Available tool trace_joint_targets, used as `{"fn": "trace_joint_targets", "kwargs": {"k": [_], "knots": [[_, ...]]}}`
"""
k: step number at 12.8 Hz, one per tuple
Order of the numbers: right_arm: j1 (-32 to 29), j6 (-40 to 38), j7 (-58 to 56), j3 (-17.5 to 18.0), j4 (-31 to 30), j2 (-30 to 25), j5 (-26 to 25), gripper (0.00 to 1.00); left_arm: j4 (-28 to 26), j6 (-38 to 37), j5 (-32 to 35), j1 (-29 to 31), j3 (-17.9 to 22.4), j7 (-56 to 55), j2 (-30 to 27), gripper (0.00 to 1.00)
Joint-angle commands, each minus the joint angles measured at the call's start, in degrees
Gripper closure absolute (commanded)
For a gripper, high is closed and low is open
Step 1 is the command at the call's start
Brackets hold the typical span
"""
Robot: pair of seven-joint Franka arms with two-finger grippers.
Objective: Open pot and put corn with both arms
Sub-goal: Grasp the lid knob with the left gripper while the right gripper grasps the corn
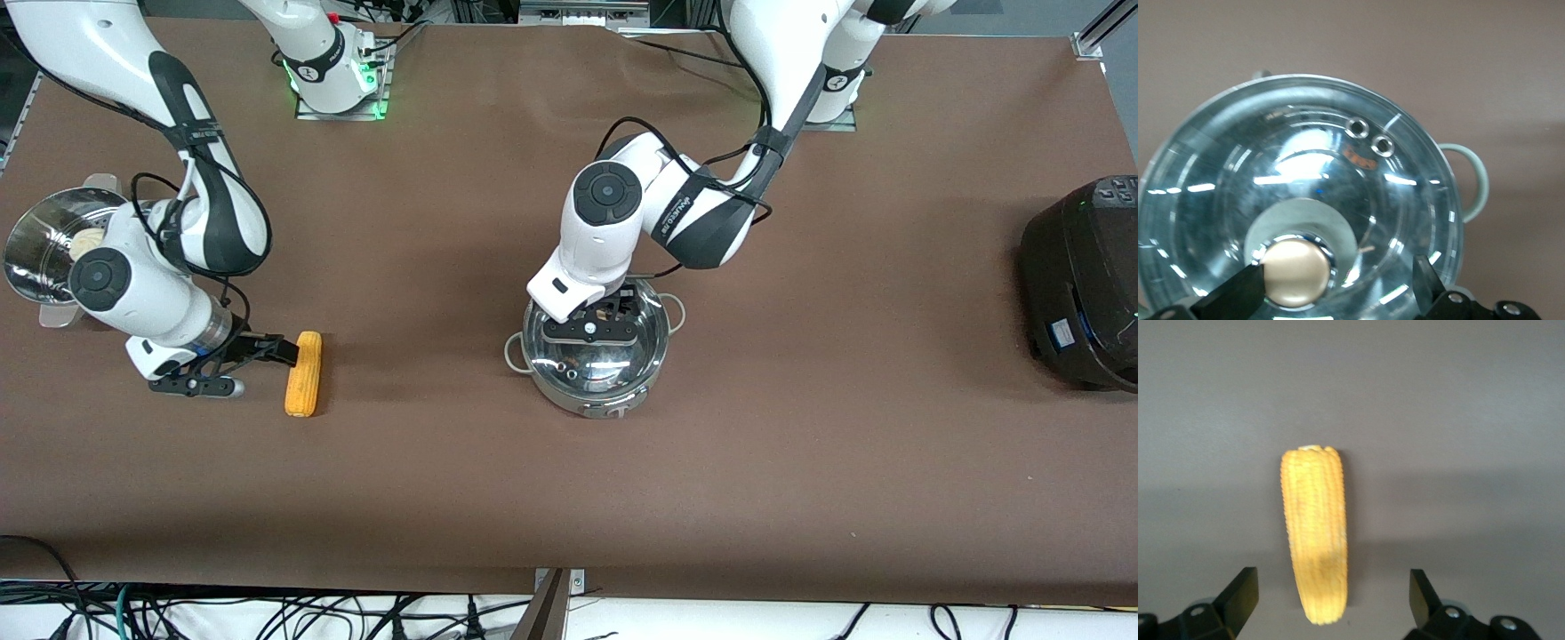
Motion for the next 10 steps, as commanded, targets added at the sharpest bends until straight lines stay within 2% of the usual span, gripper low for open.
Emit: {"fn": "trace_joint_targets", "kwargs": {"k": [1,6,7,8,10], "knots": [[0.7,3.6,0.1,0.1,0.2,2.0,0.1,0.0,0.7,-3.9,5.6,-0.4,0.2,-0.3,-1.0,0.0],[0.7,6.0,0.2,0.1,0.8,4.8,0.3,0.0,0.6,-3.2,5.8,-1.2,0.4,-0.1,-0.3,0.01],[0.7,6.9,0.1,0.1,0.9,5.5,0.3,0.0,0.6,-3.3,5.8,-1.2,0.4,-0.1,-0.3,0.13],[0.7,7.5,0.1,0.1,0.9,6.1,0.3,0.0,0.5,-3.4,5.8,-1.2,0.4,-0.1,-0.3,0.14],[0.7,8.3,0.1,0.2,1.0,6.7,0.3,0.0,-0.2,-3.4,6.4,-1.2,0.4,0.0,-0.3,0.29]]}}
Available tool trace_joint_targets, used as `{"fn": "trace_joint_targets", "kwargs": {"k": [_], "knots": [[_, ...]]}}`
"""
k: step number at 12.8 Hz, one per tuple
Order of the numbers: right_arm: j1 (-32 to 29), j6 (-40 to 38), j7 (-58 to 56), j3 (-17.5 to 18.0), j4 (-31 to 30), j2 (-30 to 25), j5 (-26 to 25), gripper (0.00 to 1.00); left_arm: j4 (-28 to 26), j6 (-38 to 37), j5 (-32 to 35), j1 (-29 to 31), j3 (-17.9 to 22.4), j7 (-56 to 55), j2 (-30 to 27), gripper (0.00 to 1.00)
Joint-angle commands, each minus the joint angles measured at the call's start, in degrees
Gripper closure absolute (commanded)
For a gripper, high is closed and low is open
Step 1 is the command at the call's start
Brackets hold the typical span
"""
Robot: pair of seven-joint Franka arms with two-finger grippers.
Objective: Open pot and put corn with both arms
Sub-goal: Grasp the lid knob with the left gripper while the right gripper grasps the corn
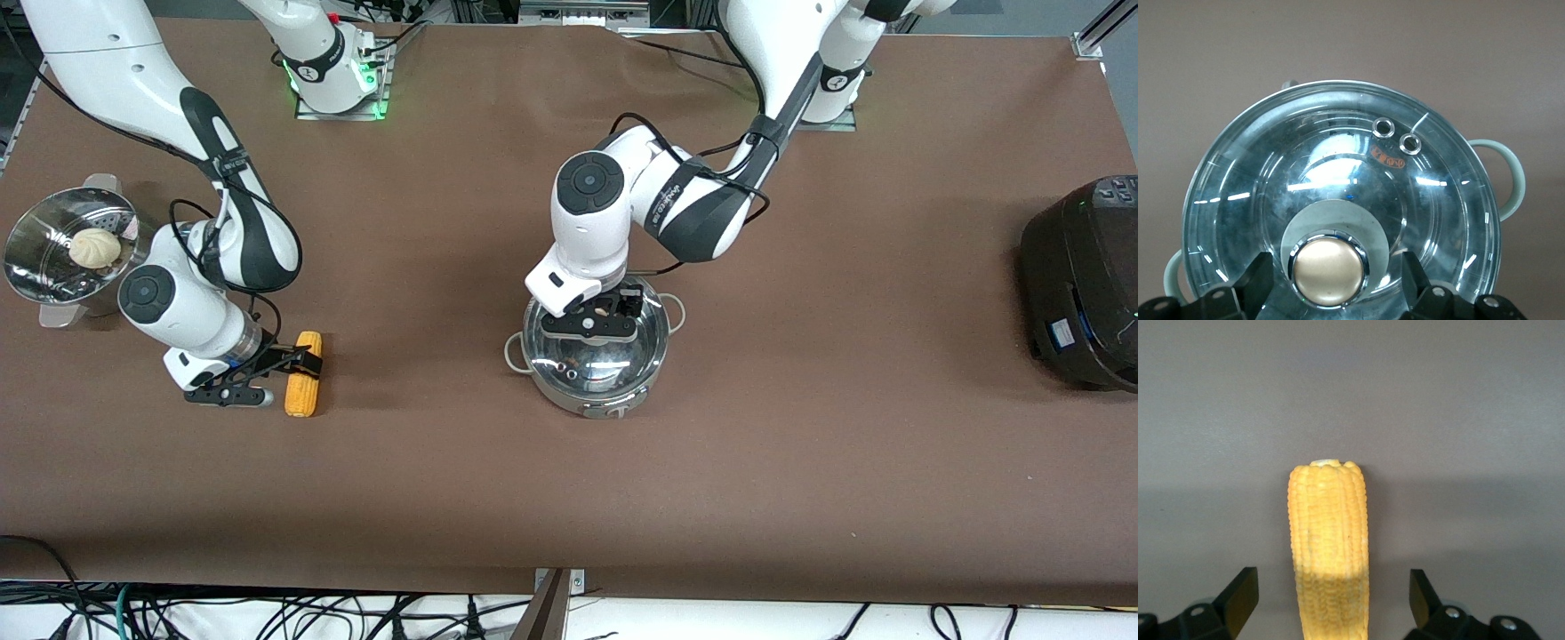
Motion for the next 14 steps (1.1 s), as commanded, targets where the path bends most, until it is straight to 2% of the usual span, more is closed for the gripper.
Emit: {"fn": "trace_joint_targets", "kwargs": {"k": [1,3,4,6,7,9,10,12,14], "knots": [[-0.2,1.4,0.1,0.2,1.0,1.4,0.3,0.0,-0.2,-0.8,3.6,-0.3,0.2,0.0,-0.1,0.39],[-0.2,2.3,0.1,0.2,1.0,1.9,0.3,0.0,-0.1,-0.8,4.1,-0.2,0.2,-0.1,-0.3,0.75],[-0.2,2.7,0.1,0.2,1.0,2.1,0.3,0.0,0.2,-0.8,4.1,-0.1,0.1,-0.1,-0.4,0.87],[-0.1,3.9,0.1,0.2,1.0,3.0,0.3,0.03,1.0,-1.4,3.1,0.0,0.1,-0.6,-0.9,0.93],[-0.2,4.3,0.1,0.2,0.9,3.2,0.3,0.22,1.1,-1.5,2.3,0.1,0.1,-1.1,-2.2,0.96],[0.0,4.4,0.0,0.2,1.0,3.3,0.3,0.62,1.1,-3.7,-5.1,2.4,0.3,-1.3,-5.0,0.98],[0.0,4.4,0.0,0.2,1.0,3.3,0.2,0.76,1.1,-7.7,-6.4,4.1,0.2,-0.9,-6.7,0.98],[0.0,4.4,-0.1,0.2,1.0,3.3,0.2,0.76,1.0,-13.9,-6.5,8.8,0.0,1.8,-11.2,0.98],[0.1,4.3,-0.5,0.2,1.1,3.1,0.2,0.76,1.0,-23.9,-5.8,10.7,0.3,5.4,-14.7,0.97]]}}
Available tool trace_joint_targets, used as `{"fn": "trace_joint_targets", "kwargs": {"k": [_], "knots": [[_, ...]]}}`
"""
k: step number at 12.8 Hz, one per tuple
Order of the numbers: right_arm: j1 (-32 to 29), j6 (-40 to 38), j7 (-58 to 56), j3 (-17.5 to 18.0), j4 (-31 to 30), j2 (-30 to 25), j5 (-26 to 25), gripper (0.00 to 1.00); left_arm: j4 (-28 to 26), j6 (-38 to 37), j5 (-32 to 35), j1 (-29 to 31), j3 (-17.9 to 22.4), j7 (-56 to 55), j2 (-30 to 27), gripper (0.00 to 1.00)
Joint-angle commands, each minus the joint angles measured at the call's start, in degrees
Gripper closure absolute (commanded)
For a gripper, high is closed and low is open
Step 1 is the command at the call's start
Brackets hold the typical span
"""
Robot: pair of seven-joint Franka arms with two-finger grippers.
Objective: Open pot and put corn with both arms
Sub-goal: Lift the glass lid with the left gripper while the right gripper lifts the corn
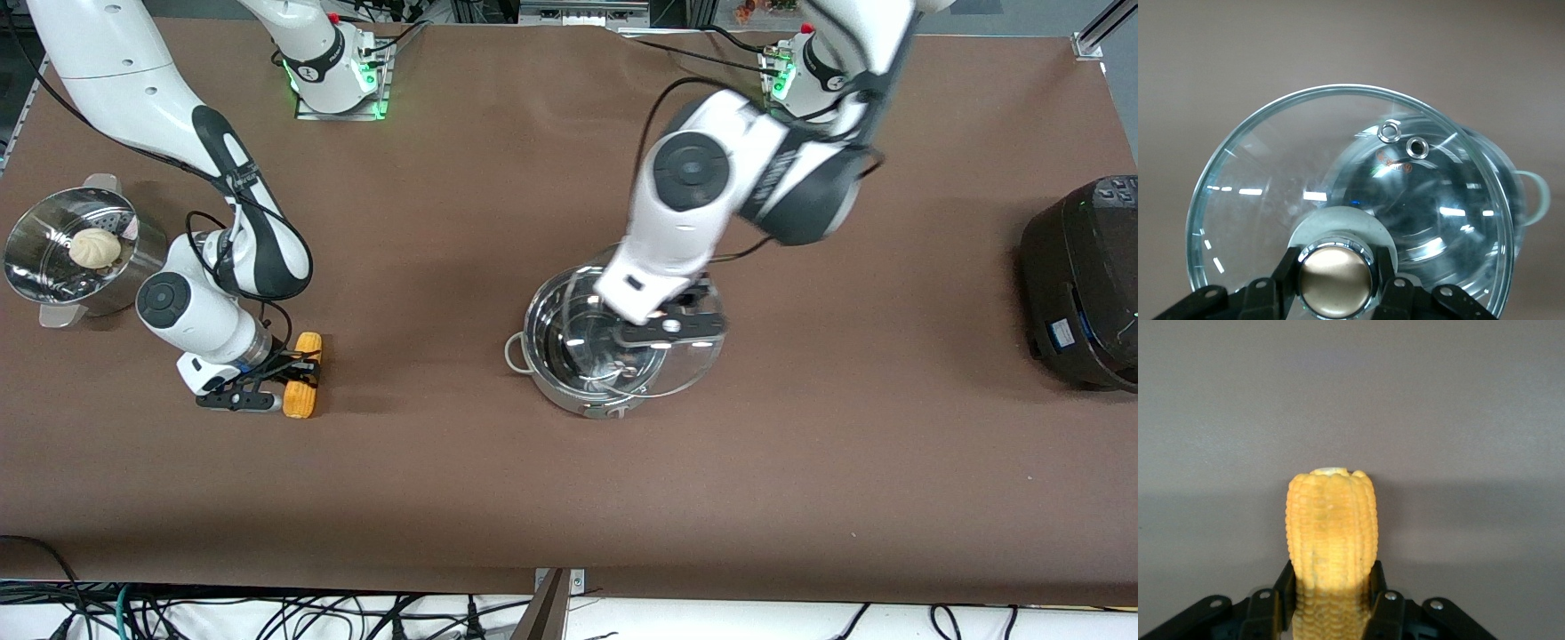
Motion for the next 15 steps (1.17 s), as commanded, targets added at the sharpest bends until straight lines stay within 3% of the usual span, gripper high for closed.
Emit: {"fn": "trace_joint_targets", "kwargs": {"k": [1,3,5,8,11,14,15], "knots": [[-0.1,0.0,-0.6,0.4,0.7,0.2,0.2,0.76,-1.6,-12.8,-0.6,3.5,-0.2,4.7,-6.3,0.97],[-0.1,-0.7,-0.8,0.5,0.6,-1.6,0.4,0.76,-2.2,-19.9,-0.5,7.5,-0.1,8.3,-8.3,0.9],[-0.1,-5.9,-0.8,0.7,0.7,-5.0,0.3,0.76,-4.7,-22.1,-0.5,13.9,-0.3,17.8,-7.9,0.95],[-0.1,-18.8,-0.5,3.6,3.3,-12.3,3.7,0.75,-12.2,-13.8,-0.5,21.3,-0.3,26.0,-7.1,0.94],[0.1,-37.3,5.1,6.3,16.0,-13.4,10.2,0.74,-24.2,-0.8,2.0,25.2,-0.5,31.2,-7.9,0.93],[2.7,-42.6,16.3,12.1,24.0,-12.9,9.6,0.74,-29.5,8.0,2.0,29.1,-0.5,41.6,-7.2,0.96],[6.3,-42.2,18.8,12.2,24.9,-12.7,9.4,0.74,-31.8,11.7,1.9,29.9,-0.5,43.4,-6.5,0.96]]}}
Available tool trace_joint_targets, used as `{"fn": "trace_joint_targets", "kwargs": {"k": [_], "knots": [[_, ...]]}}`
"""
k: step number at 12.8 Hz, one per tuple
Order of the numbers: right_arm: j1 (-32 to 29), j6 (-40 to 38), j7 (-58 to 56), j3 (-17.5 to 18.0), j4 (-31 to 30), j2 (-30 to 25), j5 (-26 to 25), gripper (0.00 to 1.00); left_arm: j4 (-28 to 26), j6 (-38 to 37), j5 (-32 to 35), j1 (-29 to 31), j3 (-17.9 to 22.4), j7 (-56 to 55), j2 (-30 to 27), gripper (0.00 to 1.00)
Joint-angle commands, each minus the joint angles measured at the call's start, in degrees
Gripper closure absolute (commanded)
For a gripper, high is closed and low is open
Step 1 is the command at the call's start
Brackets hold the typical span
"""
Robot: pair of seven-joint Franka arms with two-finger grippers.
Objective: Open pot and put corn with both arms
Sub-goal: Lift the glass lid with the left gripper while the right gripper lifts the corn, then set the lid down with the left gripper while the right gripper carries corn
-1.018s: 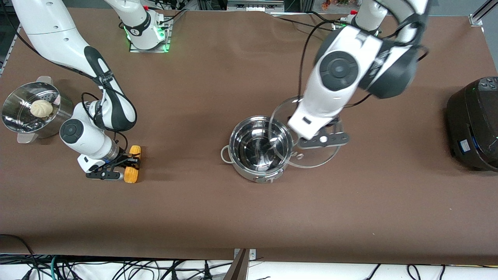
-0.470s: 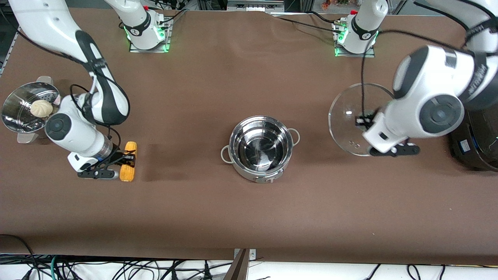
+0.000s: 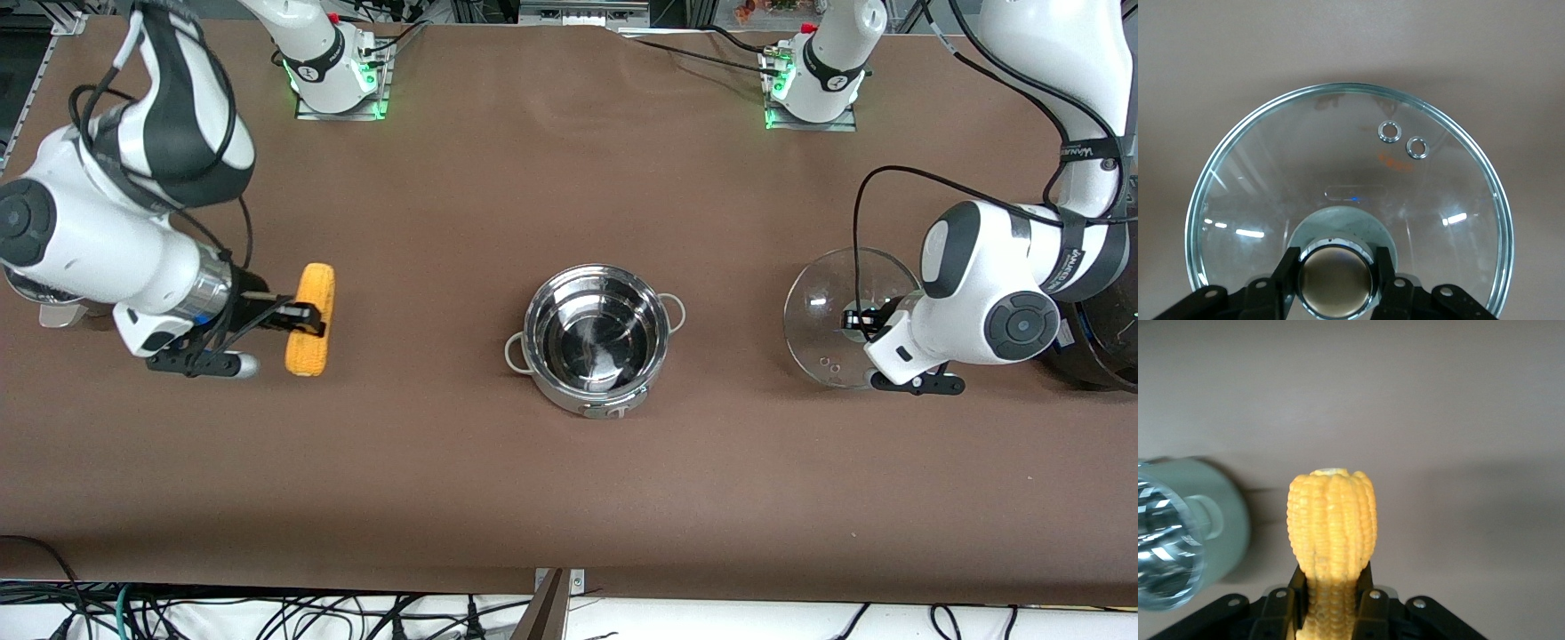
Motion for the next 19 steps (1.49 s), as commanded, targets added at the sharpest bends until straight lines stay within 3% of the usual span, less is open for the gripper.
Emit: {"fn": "trace_joint_targets", "kwargs": {"k": [1,4,6,7,8,9,14,16,19], "knots": [[7.8,-0.6,6.6,0.8,5.5,3.6,-0.1,0.74,-7.9,8.7,1.1,2.6,-0.9,4.8,-1.9,0.96],[17.8,-0.5,16.7,0.7,16.5,11.4,-3.7,0.74,-17.4,22.3,1.2,3.7,-0.9,4.8,-1.8,0.95],[22.6,0.7,21.2,0.6,22.8,17.3,-4.1,0.75,-18.7,24.1,1.2,3.6,-1.0,4.7,-1.6,0.89],[24.3,2.8,23.1,0.6,24.1,19.4,-4.1,0.75,-18.7,23.9,1.1,3.6,-1.0,4.6,-1.6,0.64],[25.7,6.5,26.2,0.6,24.3,21.1,-4.1,0.75,-18.7,23.6,1.0,3.5,-1.0,4.3,-1.6,0.21],[27.1,9.9,28.9,0.6,24.3,22.6,-4.1,0.75,-18.5,23.1,1.0,3.4,-1.1,4.7,-1.6,0.0],[30.5,17.7,30.1,-0.3,24.4,28.3,-4.2,0.75,-16.2,19.9,0.4,3.8,-1.1,4.8,-3.2,0.0],[32.3,19.1,30.0,-2.6,24.4,29.3,-4.2,0.75,-14.7,16.0,0.2,3.4,-1.3,4.7,-7.4,0.0],[32.8,20.9,29.8,-3.0,24.3,31.3,-4.9,0.75,-9.4,7.7,0.2,3.1,-2.0,4.7,-14.5,0.0]]}}
